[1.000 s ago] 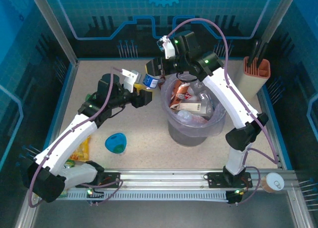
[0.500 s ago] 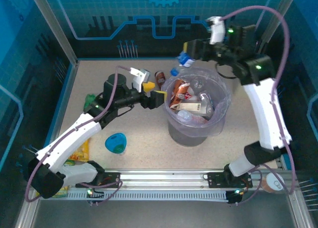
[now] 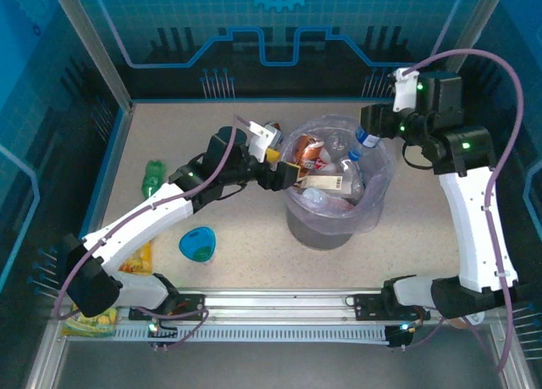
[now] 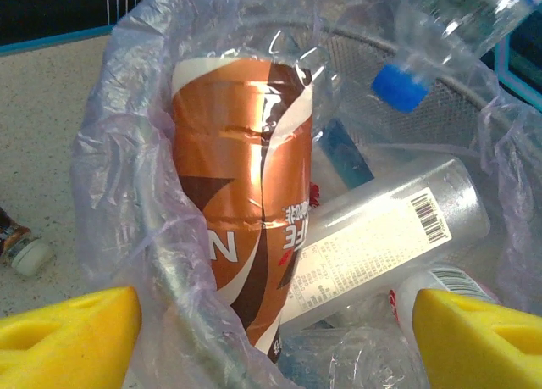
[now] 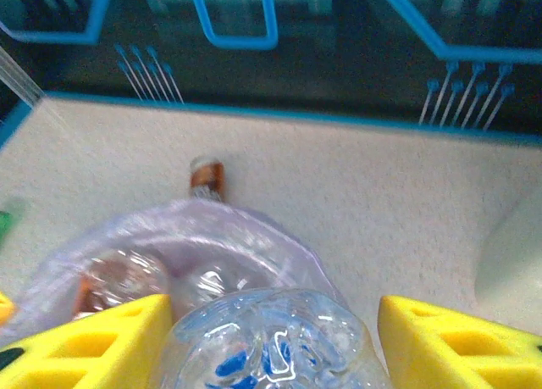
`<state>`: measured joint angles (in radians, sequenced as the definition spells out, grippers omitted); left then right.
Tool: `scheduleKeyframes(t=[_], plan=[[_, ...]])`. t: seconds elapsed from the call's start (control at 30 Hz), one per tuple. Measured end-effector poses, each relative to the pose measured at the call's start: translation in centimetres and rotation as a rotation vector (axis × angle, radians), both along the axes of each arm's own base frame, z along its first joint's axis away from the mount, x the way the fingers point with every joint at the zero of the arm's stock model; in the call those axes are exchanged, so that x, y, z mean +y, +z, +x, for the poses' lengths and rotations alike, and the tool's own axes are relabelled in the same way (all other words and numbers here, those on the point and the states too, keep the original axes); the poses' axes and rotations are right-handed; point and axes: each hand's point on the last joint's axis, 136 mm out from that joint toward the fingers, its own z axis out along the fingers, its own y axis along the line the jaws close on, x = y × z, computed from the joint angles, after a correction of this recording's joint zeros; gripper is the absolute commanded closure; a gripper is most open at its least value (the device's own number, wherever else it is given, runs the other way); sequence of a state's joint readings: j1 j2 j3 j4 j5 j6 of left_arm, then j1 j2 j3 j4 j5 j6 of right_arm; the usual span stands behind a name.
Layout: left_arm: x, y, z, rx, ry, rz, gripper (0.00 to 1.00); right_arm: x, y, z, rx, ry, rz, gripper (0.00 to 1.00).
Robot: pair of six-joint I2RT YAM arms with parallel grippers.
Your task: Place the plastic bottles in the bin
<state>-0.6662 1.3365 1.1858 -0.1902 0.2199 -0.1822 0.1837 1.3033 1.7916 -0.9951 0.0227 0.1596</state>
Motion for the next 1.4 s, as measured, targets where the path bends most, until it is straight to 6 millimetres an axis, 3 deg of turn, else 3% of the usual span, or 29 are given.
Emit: scheduleKeyframes(t=[0.23,0.47,0.7,0.93,1.07,1.27,1.37,1.4], plan=[[0.0,-1.0,0.0,0.019,0.011,0.028,0.19,-0.6,-6.1,0.4,0.12,-0.047,0.021,0.81],[-0.2,-1.1,0.0,0.022,0.009,0.031,0.21,0.8,-9.4,-0.1,0.145,-0.058,0.18,0.81],[-0.5,-1.1,0.0,0.02,0.006,0.026,0.22,2.1,-9.2,0.5,0.104,-0.035,0.231,0.7],[-0.7,-1.2,0.1,0.019,0.005,0.025,0.23,3.0,-9.1,0.2,0.125,-0.014,0.219,0.25],[-0.7,-1.2,0.2,0.018,0.005,0.025,0.23,2.7,-7.9,-0.2,0.138,-0.003,0.165,0.07],[-0.7,-1.2,0.2,0.018,0.005,0.025,0.24,1.8,-2.8,-0.7,0.068,0.011,0.079,0.07],[-0.7,-1.2,0.2,0.018,0.005,0.025,0.24,1.0,-1.3,-1.0,0.047,0.004,0.029,0.17],[-0.7,-1.2,0.2,0.018,0.006,0.025,0.24,0.9,-1.2,-1.1,0.046,0.005,0.013,0.25]])
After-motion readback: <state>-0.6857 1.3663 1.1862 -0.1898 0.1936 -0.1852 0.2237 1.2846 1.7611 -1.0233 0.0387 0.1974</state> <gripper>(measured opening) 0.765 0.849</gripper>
